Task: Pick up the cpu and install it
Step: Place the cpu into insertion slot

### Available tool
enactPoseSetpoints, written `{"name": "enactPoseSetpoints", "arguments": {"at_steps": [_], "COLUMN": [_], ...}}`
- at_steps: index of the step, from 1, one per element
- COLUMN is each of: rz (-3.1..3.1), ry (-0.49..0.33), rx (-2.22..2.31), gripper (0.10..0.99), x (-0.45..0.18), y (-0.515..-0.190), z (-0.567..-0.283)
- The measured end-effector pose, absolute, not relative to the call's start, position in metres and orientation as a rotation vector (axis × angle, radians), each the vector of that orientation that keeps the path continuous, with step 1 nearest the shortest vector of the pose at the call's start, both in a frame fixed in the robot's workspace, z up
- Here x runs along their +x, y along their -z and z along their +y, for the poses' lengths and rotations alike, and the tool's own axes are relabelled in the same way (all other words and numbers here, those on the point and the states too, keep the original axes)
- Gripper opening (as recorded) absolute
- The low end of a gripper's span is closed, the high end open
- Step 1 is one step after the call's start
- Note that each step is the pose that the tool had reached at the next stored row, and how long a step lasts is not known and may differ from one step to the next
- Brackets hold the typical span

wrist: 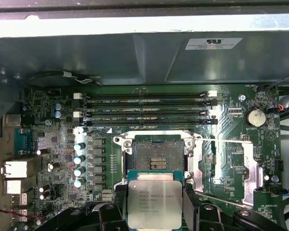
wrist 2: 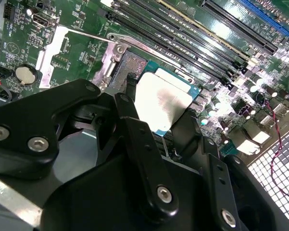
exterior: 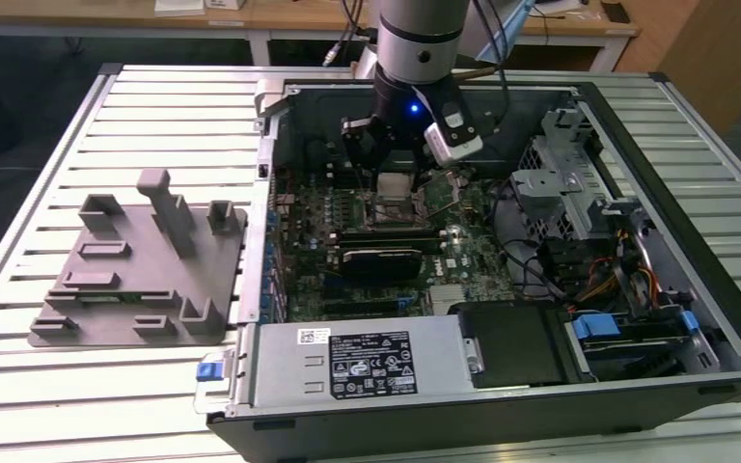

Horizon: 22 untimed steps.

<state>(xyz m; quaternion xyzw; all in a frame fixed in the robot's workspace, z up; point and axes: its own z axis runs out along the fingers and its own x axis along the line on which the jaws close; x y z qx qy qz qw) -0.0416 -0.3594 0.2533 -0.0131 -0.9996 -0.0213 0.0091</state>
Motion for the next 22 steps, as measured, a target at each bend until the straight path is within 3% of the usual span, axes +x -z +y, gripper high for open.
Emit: {"name": "enactPoseSetpoints", "arguments": {"at_steps": [22], "rz": [-3.079], "ry": [0.069], "rx": [-0.560], "gripper": [0.541], "x": [-0.0415], "y": [-0.2531], "z": [-0.3594]}}
